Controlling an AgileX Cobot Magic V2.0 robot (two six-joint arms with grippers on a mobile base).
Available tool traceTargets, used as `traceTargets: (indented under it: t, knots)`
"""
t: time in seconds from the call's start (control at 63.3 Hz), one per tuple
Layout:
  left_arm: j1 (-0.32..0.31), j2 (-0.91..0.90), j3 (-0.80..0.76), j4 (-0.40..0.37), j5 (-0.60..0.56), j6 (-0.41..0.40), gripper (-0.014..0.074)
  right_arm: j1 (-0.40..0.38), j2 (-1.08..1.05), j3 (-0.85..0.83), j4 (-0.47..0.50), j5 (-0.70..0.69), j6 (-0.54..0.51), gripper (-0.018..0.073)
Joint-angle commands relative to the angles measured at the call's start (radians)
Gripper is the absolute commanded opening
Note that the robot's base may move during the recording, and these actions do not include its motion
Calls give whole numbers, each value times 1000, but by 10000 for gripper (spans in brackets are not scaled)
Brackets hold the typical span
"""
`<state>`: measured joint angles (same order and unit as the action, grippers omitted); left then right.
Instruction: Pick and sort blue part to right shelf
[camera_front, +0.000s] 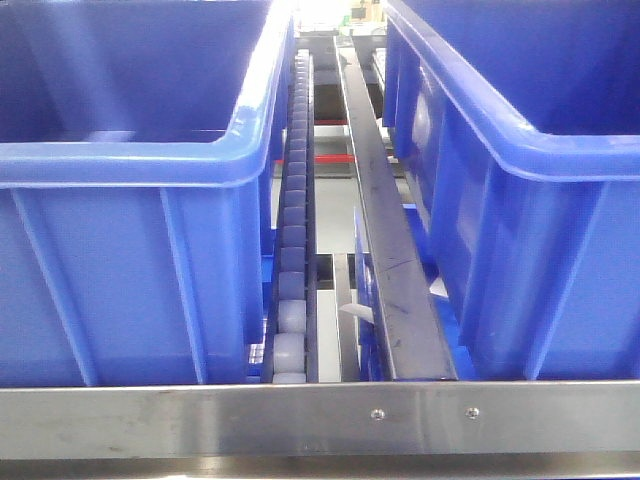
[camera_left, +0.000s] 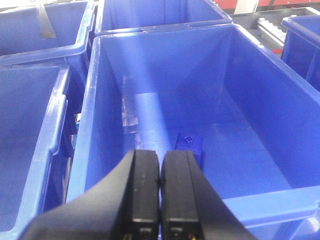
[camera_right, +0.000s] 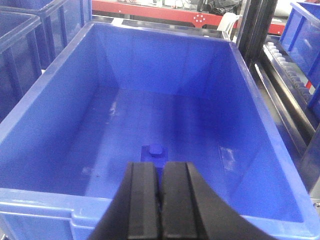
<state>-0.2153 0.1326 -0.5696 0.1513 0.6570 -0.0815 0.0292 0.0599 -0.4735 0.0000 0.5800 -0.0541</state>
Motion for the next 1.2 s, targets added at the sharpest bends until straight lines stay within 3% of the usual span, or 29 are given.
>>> traceTargets:
  t: [0.0, 0.537, 0.711, 0.933, 1.138, 1.185]
  knots:
    - [-1, 16, -26, 4, -96, -3, 134, -8, 14, -26, 0, -85, -6, 99]
    - [19, 16, -2, 6, -99, -3, 134, -8, 14, -26, 0, -81, -6, 99]
    - [123, -10, 106, -36, -284, -3, 134, -8, 14, -26, 0, -81, -6, 99]
    - [246, -132, 380, -101, -520, -3, 134, -8, 14, -26, 0, -81, -6, 99]
    - [260, -159, 590, -111, -727, -3, 134, -8, 14, -26, 0, -78, -6, 99]
    - [258, -161, 601, -111, -728, -3, 134, -8, 14, -26, 0, -78, -6, 99]
